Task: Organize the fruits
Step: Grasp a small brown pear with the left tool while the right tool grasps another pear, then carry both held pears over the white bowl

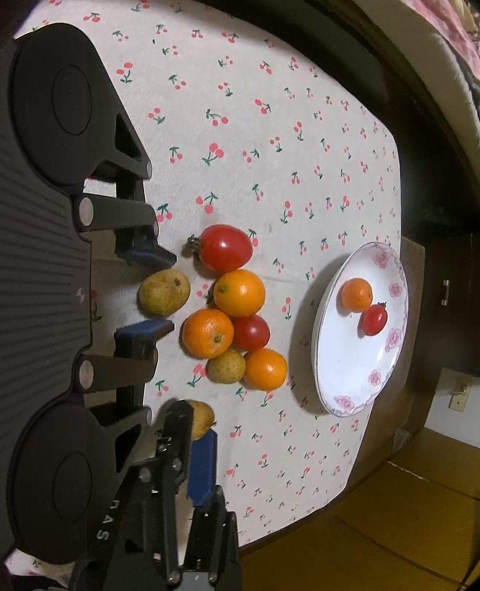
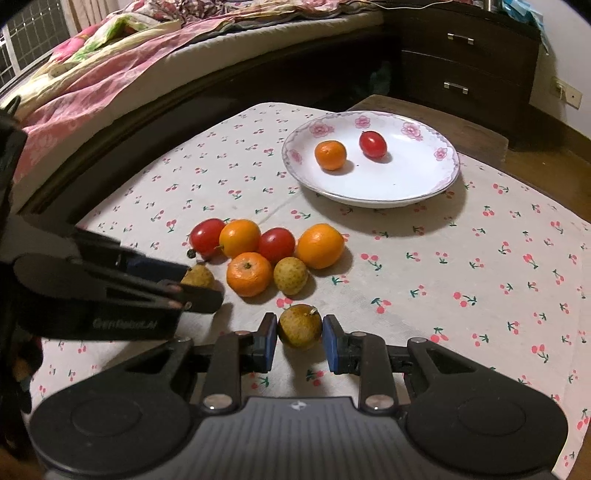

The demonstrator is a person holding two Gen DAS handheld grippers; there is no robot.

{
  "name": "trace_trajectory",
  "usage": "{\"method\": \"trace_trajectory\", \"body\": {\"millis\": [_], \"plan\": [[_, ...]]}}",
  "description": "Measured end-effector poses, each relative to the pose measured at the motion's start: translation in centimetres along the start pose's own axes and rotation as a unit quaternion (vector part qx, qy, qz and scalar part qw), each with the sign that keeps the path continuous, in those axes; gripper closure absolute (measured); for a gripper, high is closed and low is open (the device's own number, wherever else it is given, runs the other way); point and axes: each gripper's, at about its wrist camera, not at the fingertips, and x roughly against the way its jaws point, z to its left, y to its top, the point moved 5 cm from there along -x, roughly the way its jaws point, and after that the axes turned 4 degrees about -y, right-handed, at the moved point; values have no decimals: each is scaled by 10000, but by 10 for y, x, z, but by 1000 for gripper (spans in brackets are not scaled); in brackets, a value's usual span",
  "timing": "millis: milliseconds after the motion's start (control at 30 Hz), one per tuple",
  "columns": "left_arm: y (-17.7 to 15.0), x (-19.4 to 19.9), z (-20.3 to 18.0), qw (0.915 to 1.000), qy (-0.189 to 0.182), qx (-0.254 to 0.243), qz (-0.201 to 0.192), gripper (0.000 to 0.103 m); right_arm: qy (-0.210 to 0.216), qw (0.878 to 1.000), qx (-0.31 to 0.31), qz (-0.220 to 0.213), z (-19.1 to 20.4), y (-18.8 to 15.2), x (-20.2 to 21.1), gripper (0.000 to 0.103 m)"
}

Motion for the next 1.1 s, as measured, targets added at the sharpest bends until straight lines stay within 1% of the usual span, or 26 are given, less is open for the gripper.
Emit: {"method": "trace_trajectory", "body": {"millis": [133,300,500,733,1100], "plan": [[2,0,2,10000,-23,74,-12,68,0,10000,2,13,1,0,0,69],[1,0,-2,10000,-37,-9,-9,68,10,10000,8,12,2,-1,-1,69],[4,7,-7,9998,-114,-103,-131,68,13,10000,-21,-76,0,1,3,69],[7,9,-13,9995,-157,-182,-185,68,-18,9999,-11,-143,0,4,5,69],[27,19,-20,9985,-268,-170,-439,68,-85,9991,-132,-394,-10,19,15,69]]}}
